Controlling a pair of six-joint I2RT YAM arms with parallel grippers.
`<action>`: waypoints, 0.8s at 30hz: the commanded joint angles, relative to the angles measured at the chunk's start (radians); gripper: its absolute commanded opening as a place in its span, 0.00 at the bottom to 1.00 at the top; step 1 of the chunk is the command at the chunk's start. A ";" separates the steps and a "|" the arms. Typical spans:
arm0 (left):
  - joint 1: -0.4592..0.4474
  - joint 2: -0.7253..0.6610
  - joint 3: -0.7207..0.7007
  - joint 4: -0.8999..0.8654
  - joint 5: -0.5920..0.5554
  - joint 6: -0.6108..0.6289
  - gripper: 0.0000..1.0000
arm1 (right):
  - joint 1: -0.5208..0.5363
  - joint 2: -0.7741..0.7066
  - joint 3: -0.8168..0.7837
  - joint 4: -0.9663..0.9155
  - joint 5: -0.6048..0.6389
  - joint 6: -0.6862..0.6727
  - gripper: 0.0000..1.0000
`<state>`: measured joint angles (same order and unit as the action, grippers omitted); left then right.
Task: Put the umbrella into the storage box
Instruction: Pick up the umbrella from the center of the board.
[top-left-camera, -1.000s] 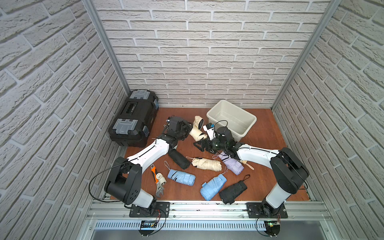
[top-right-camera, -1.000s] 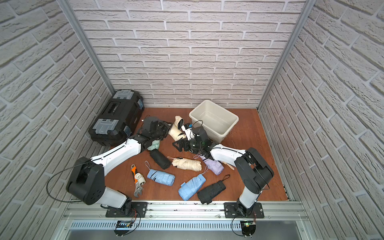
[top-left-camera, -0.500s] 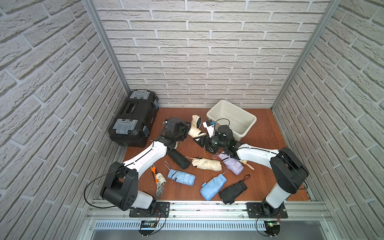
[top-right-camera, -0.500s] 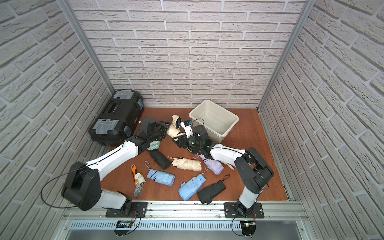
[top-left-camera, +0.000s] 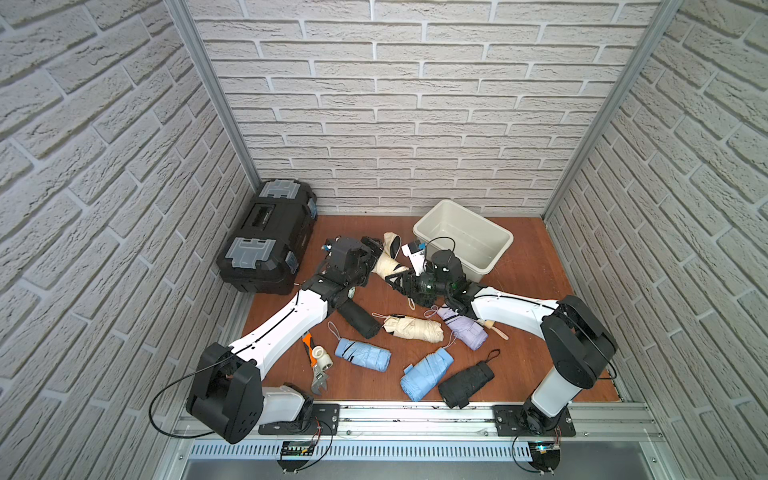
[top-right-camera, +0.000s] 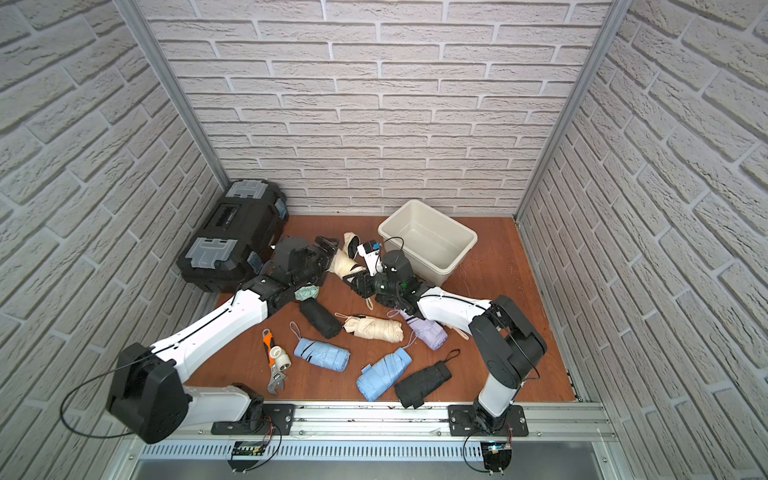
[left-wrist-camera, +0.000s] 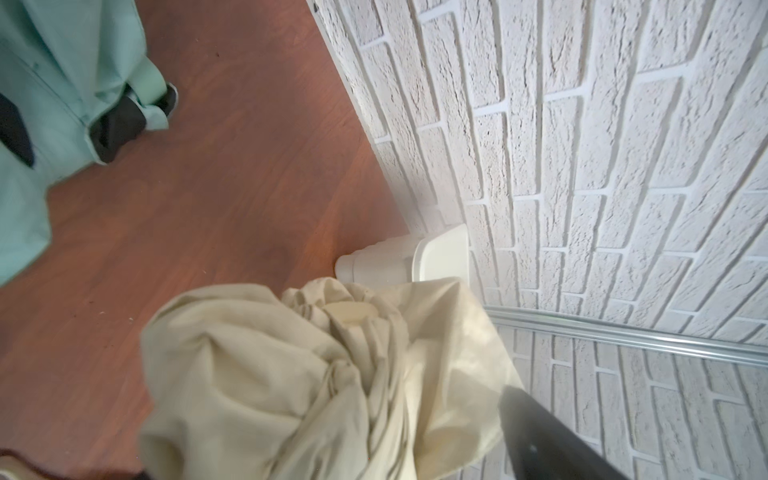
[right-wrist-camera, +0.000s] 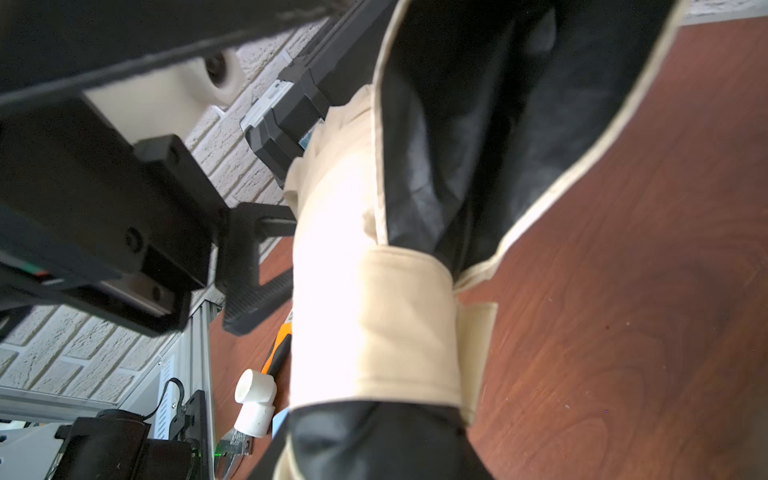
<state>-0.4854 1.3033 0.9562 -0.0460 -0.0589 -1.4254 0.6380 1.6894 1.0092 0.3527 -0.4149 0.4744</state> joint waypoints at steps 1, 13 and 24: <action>0.039 -0.069 -0.006 0.020 -0.071 0.275 0.98 | 0.003 -0.080 0.064 -0.142 0.024 -0.091 0.25; 0.097 -0.191 0.119 -0.218 0.171 1.732 0.98 | -0.020 -0.144 0.392 -0.899 -0.007 -0.385 0.21; 0.046 -0.214 0.286 -0.657 0.509 2.135 0.98 | -0.018 -0.194 0.578 -1.286 -0.155 -0.453 0.19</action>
<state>-0.4400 1.0767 1.1812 -0.5621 0.3225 0.5751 0.6182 1.5764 1.5558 -0.8398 -0.5186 0.0921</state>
